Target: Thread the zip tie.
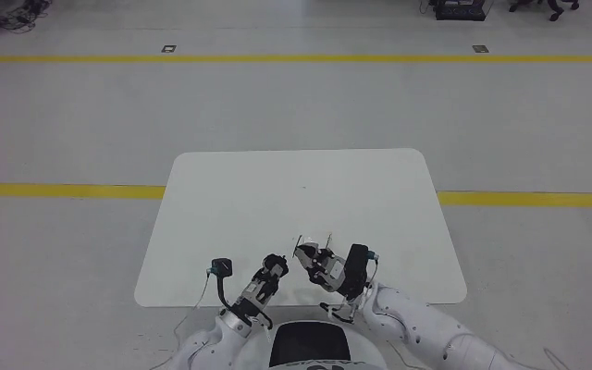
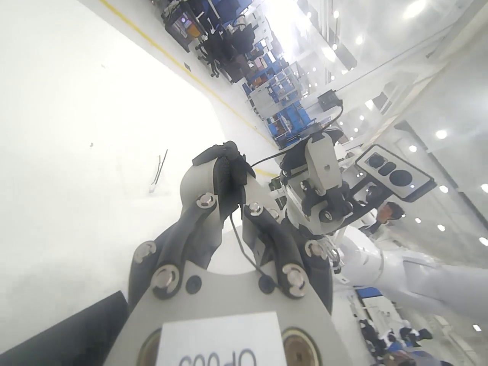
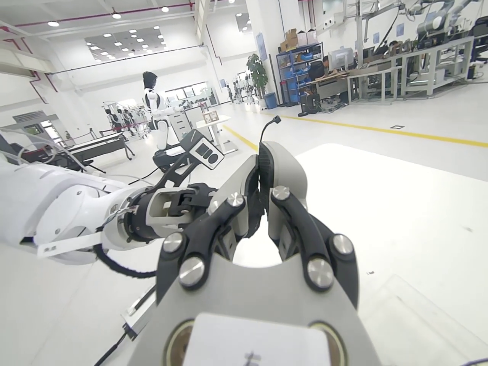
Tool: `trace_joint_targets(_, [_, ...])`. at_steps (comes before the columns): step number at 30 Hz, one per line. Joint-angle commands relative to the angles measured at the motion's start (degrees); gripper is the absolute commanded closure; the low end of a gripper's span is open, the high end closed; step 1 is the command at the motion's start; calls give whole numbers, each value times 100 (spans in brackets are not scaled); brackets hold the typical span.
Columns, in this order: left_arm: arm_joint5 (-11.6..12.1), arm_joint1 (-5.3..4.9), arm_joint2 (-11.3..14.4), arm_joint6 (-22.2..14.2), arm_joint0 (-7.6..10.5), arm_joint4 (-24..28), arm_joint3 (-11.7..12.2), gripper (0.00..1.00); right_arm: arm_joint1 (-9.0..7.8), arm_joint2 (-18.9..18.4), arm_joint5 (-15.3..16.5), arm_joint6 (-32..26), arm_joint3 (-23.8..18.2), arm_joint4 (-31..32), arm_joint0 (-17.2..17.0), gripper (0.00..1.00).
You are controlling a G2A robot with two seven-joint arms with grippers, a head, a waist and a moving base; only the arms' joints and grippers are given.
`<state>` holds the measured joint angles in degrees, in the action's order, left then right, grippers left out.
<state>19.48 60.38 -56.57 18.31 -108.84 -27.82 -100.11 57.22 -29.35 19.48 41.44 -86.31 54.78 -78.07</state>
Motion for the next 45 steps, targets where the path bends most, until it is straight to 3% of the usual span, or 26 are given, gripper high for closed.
trace_joint_targets(1, [0,-38,125,225,19,-103,50,100,-5,13,0,140,44,33,-10,100])
trace_joint_targets(9, [0,-205,384,161,279,477,115,100,10,121,0,455,175,137,66,100])
trace_joint_targets(15, [0,-211,382,171,291,455,122,100,10,121,0,455,175,137,66,100])
trace_joint_targets(20, [0,-178,438,-279,330,1349,87,100,37,128,0,474,140,115,22,100])
trace_joint_targets(23, [0,-184,410,-506,309,1723,52,100,44,209,0,559,183,-14,47,100])
trace_joint_targets(29, [0,-199,341,-632,211,2039,-45,100,45,400,0,666,286,-231,157,100])
trace_joint_targets(34, [0,-217,297,-702,115,2194,-181,100,46,508,0,690,316,-297,212,100])
trace_joint_targets(45, [0,-217,297,-702,115,2194,-181,100,99,369,-25,443,255,-481,104,100])
